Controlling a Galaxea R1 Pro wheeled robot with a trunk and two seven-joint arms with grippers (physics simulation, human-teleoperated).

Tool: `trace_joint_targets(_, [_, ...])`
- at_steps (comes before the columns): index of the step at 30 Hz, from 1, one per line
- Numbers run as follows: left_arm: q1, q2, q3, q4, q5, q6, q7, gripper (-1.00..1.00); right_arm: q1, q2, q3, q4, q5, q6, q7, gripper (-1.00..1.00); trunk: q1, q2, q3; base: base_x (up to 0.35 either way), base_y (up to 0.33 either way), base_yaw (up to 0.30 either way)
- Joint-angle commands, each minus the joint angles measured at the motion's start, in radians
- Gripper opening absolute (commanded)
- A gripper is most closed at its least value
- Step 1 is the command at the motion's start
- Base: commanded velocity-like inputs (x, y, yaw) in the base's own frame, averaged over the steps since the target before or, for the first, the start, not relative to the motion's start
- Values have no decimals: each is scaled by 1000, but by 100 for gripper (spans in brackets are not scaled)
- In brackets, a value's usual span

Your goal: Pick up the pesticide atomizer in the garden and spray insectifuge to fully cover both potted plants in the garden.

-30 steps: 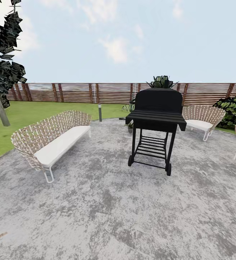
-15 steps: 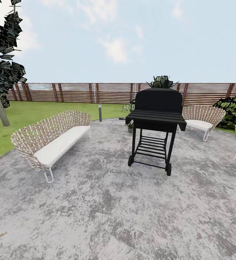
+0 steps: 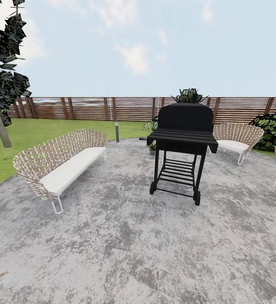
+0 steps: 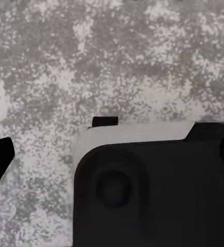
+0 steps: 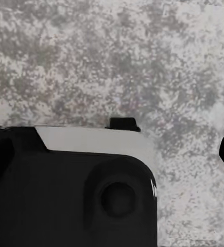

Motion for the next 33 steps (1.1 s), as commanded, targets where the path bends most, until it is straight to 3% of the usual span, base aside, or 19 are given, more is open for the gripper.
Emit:
trace_joint_targets(1, [0, 3, 0, -20, 0, -7, 0, 100, 0, -11, 0, -37, 0, -4, -1, 100, 0, 0, -1, 0, 0, 0])
trace_joint_targets(6, [-12, 12, 0, -91, -1, -16, 0, 100, -1, -33, -2, -206, -1, -71, -1, 100, 0, 0, -1, 0, 0, 0])
trace_joint_targets(15, [-118, 31, 0, -138, 1, -19, 0, 100, -23, -37, -3, -267, -2, -278, -1, 100, 0, 0, -1, 0, 0, 0])
trace_joint_targets(20, [-155, 32, 0, -160, 3, -21, 0, 100, -34, -37, -3, -263, -2, -303, 0, 100, 0, 0, -1, 0, 0, 0])
trace_joint_targets(27, [-155, 30, 0, -164, 0, -22, -10, 100, -36, -38, 0, -262, 4, -308, 9, 100, 0, 0, -1, 0, 0, 0])
trace_joint_targets(33, [-150, 50, 2, -162, 1, -22, -8, 100, -36, -39, 2, -262, 6, -309, 5, 100, 0, 0, -1, 0, 0, 0])
